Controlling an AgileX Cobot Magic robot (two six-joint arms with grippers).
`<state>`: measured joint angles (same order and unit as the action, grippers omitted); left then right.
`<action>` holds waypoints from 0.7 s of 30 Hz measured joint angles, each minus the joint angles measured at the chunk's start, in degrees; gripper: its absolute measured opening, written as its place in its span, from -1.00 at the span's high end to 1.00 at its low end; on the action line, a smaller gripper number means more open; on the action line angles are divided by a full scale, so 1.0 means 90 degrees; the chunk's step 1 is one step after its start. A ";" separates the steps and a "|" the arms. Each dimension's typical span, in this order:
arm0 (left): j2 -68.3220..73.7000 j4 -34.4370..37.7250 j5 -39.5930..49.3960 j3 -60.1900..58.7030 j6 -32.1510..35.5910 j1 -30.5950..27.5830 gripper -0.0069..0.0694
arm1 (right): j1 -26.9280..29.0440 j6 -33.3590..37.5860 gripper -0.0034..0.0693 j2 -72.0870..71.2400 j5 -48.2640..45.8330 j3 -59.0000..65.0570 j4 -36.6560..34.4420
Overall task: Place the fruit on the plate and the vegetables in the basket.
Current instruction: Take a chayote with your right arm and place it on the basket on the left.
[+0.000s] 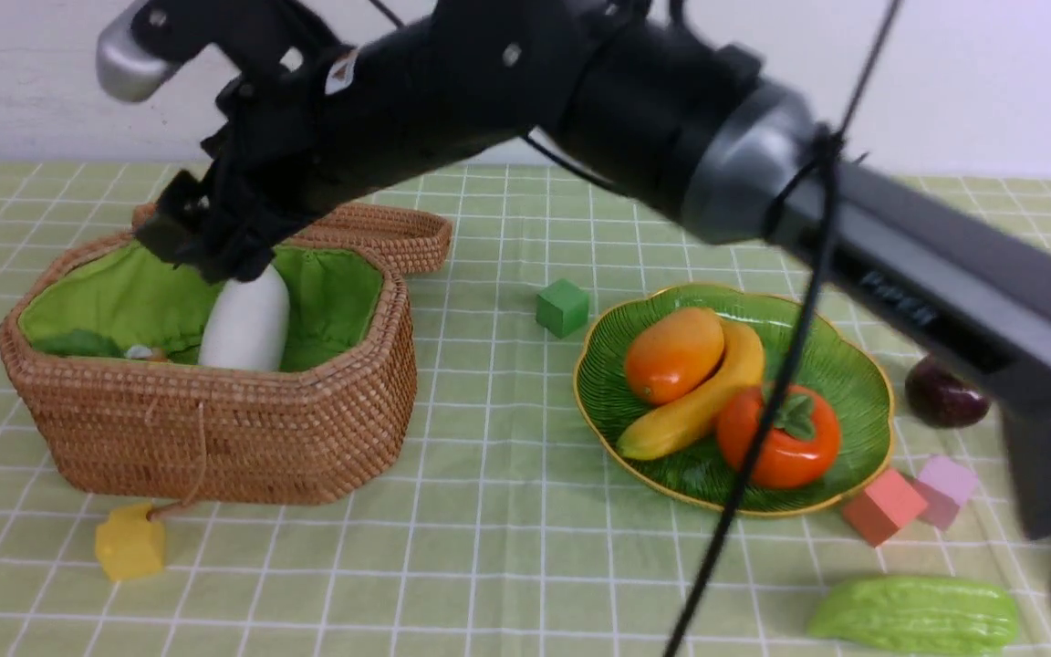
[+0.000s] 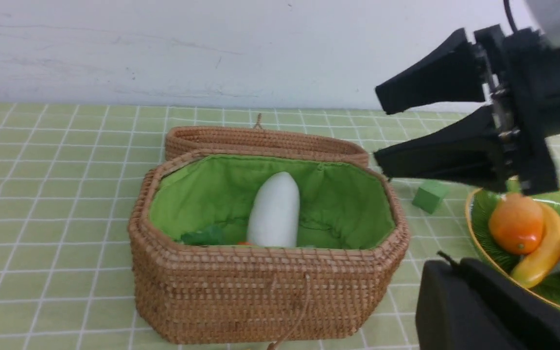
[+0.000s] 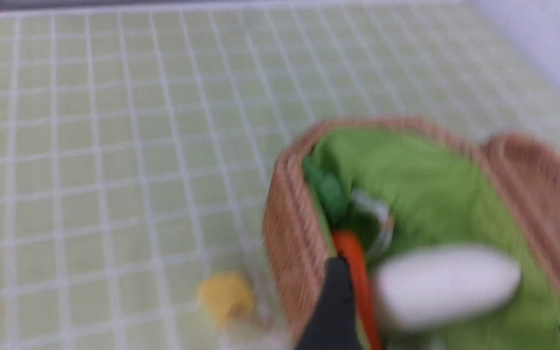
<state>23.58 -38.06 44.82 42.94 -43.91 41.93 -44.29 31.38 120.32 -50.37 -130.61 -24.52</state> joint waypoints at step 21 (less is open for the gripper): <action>0.0000 0.4081 -0.0277 0.0000 0.3663 0.0000 0.77 | 0.1046 -0.3901 0.91 -0.4688 -0.2383 0.5100 0.4243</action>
<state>23.58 -1.33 42.33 42.94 -10.94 41.93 -34.88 -3.73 78.13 -71.82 -84.71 13.67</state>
